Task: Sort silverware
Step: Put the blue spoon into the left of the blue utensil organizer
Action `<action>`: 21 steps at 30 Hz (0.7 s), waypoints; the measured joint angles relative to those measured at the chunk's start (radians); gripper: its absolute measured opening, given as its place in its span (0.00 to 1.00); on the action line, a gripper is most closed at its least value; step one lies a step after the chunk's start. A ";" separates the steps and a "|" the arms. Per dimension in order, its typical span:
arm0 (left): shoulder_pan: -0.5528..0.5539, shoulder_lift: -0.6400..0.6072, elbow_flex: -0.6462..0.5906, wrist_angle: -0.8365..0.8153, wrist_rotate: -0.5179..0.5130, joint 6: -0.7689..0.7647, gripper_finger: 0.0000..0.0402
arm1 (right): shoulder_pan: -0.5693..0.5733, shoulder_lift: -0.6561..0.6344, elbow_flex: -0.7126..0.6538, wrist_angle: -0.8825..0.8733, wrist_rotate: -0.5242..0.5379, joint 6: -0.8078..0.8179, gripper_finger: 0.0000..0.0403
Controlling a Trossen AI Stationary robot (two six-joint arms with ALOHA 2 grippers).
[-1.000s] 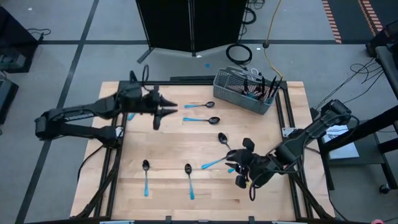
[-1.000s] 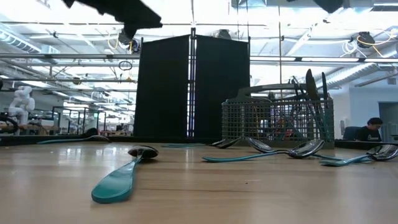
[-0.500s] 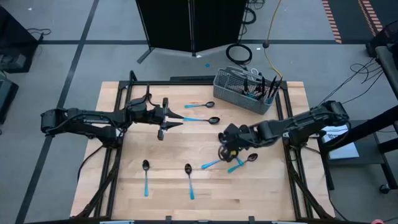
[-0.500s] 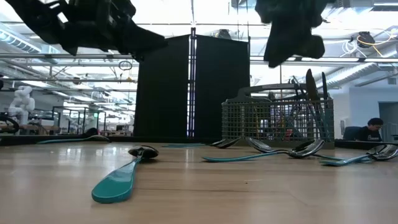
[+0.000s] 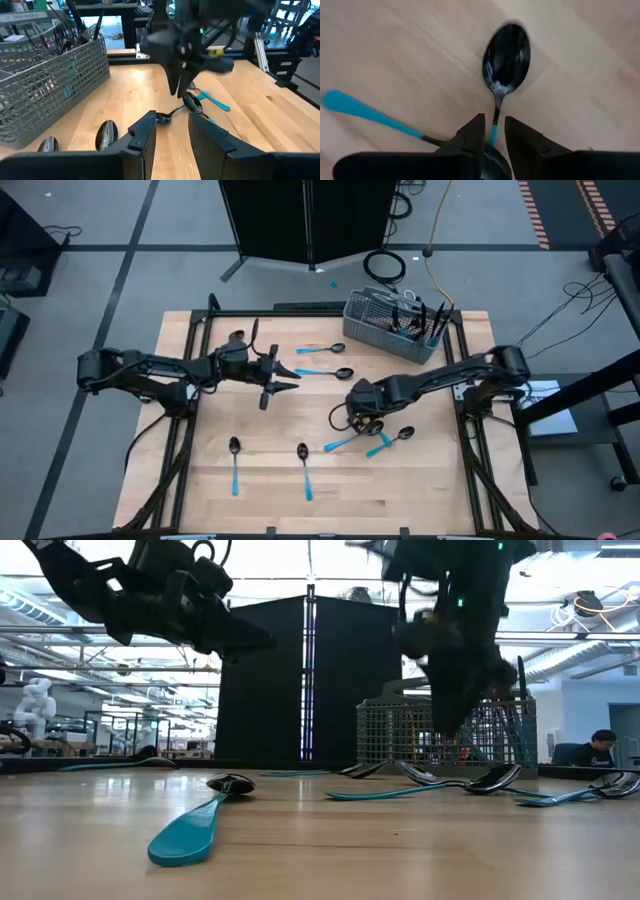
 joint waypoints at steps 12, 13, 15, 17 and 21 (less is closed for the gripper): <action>-0.024 0.001 0.000 -0.017 0.005 -0.003 0.28 | 0.001 0.128 0.000 0.005 -0.062 -0.014 0.17; -0.027 0.001 0.000 -0.013 0.005 -0.003 0.28 | 0.001 0.130 0.000 0.007 -0.058 -0.018 0.17; -0.032 0.001 0.000 -0.007 0.006 -0.003 0.28 | 0.001 0.131 0.000 0.009 -0.056 -0.028 0.17; -0.033 0.001 0.000 -0.004 0.006 -0.003 0.28 | 0.001 0.131 0.000 0.013 -0.053 -0.038 0.17; -0.033 0.001 0.000 -0.004 0.006 -0.003 0.28 | 0.001 0.131 0.000 0.016 -0.052 -0.054 0.17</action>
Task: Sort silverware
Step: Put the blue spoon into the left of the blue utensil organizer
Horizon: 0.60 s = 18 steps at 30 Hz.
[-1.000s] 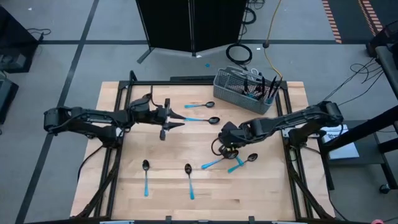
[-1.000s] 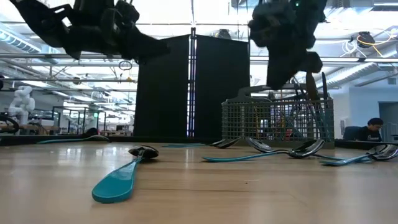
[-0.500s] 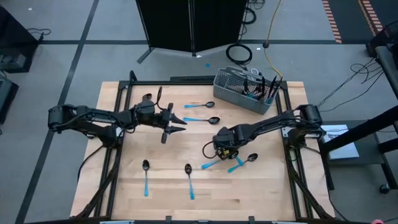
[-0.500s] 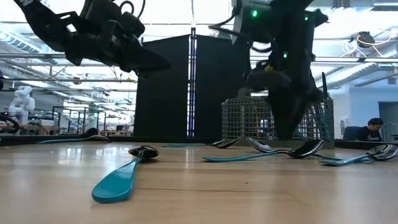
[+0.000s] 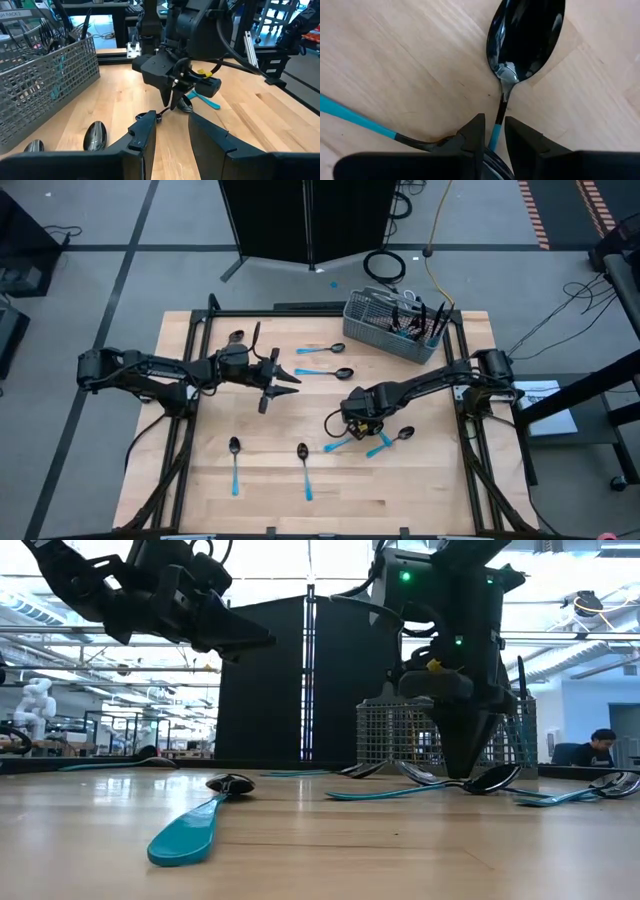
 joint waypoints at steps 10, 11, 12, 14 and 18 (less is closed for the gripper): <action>0.000 0.000 0.000 0.000 0.000 0.000 0.28 | 0.000 -0.002 -0.056 0.062 -0.015 0.014 0.05; 0.000 0.000 0.000 0.000 0.000 0.000 0.28 | -0.001 -0.002 -0.056 0.061 -0.020 0.003 0.03; 0.000 0.000 0.000 0.000 0.000 0.001 0.28 | -0.001 -0.002 -0.056 0.064 -0.021 0.003 0.02; 0.000 0.000 0.000 -0.002 0.000 0.001 0.28 | -0.004 -0.002 -0.056 0.067 -0.026 -0.002 0.02; 0.000 0.000 0.000 -0.005 0.000 0.001 0.28 | -0.005 -0.009 -0.049 0.047 0.010 -0.049 0.01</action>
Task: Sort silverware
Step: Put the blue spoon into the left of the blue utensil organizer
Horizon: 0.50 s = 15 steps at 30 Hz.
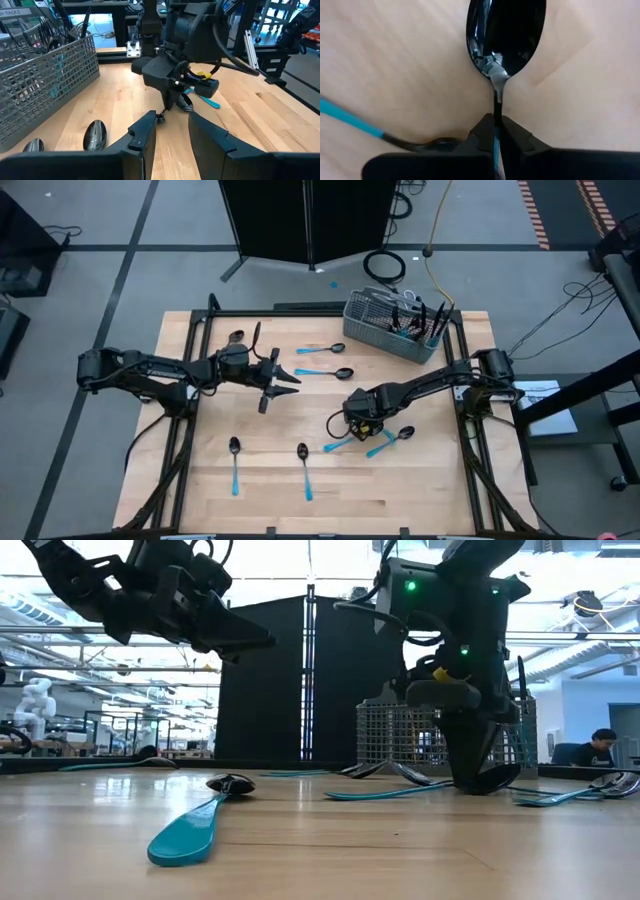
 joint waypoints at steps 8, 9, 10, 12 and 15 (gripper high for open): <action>0.000 0.000 0.000 -0.008 0.000 0.000 0.28 | -0.005 -0.095 0.042 -0.069 0.142 -0.162 0.00; 0.000 0.000 0.000 -0.007 -0.001 0.001 0.28 | -0.005 -0.117 0.044 -0.081 0.172 -0.163 0.00; 0.000 0.000 0.000 -0.007 0.000 0.001 0.28 | -0.006 -0.144 0.044 -0.085 0.209 -0.167 0.00; 0.000 0.000 0.000 -0.008 -0.001 0.001 0.28 | -0.006 -0.201 0.046 -0.075 0.296 -0.188 0.00; 0.000 0.000 0.000 -0.007 -0.001 0.005 0.28 | -0.006 -0.287 0.046 -0.009 0.444 -0.254 0.00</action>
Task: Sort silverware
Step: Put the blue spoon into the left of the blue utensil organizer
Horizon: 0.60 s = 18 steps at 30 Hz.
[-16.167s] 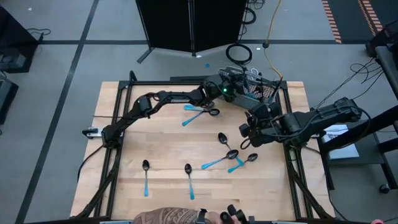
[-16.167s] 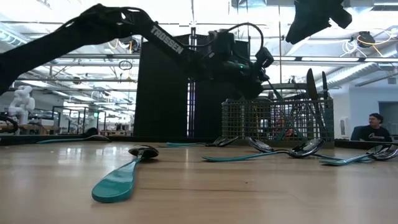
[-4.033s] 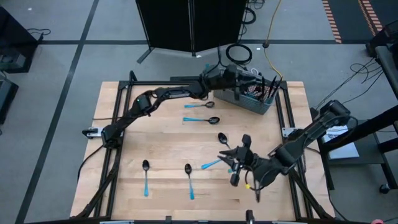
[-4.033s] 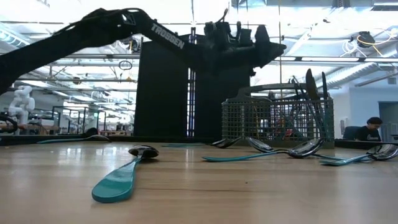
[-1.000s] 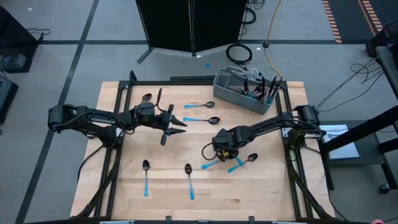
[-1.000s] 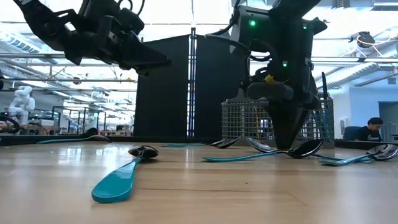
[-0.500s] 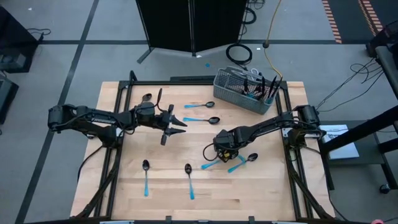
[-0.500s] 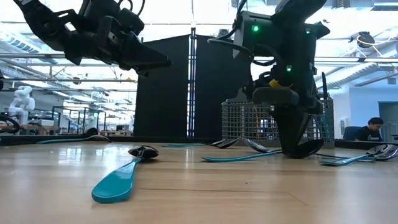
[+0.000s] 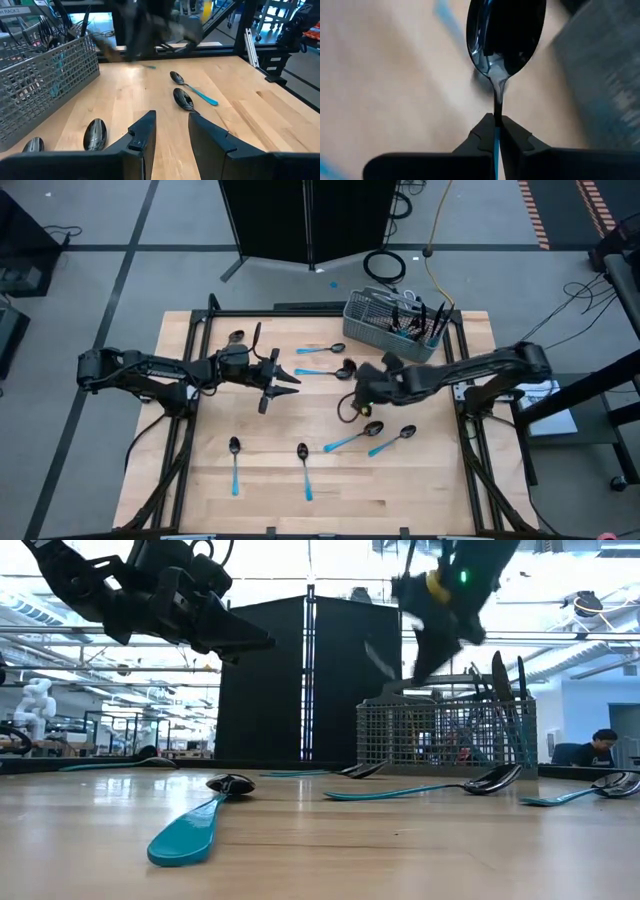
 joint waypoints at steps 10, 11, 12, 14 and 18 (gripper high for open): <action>0.001 0.000 0.000 0.008 -0.001 0.002 0.28 | -0.123 -0.146 0.002 0.556 0.325 -0.474 0.00; 0.001 0.000 0.000 0.008 -0.001 -0.001 0.28 | -0.152 -0.142 0.002 0.613 0.318 -0.523 0.00; 0.001 0.000 0.000 0.008 -0.001 -0.002 0.28 | -0.182 -0.134 0.002 0.667 0.310 -0.571 0.00; 0.001 0.000 0.000 0.009 -0.001 -0.002 0.28 | -0.246 -0.116 0.002 0.737 0.303 -0.643 0.00; 0.001 0.000 0.000 0.008 -0.001 -0.002 0.28 | -0.375 -0.071 0.002 0.776 0.303 -0.661 0.00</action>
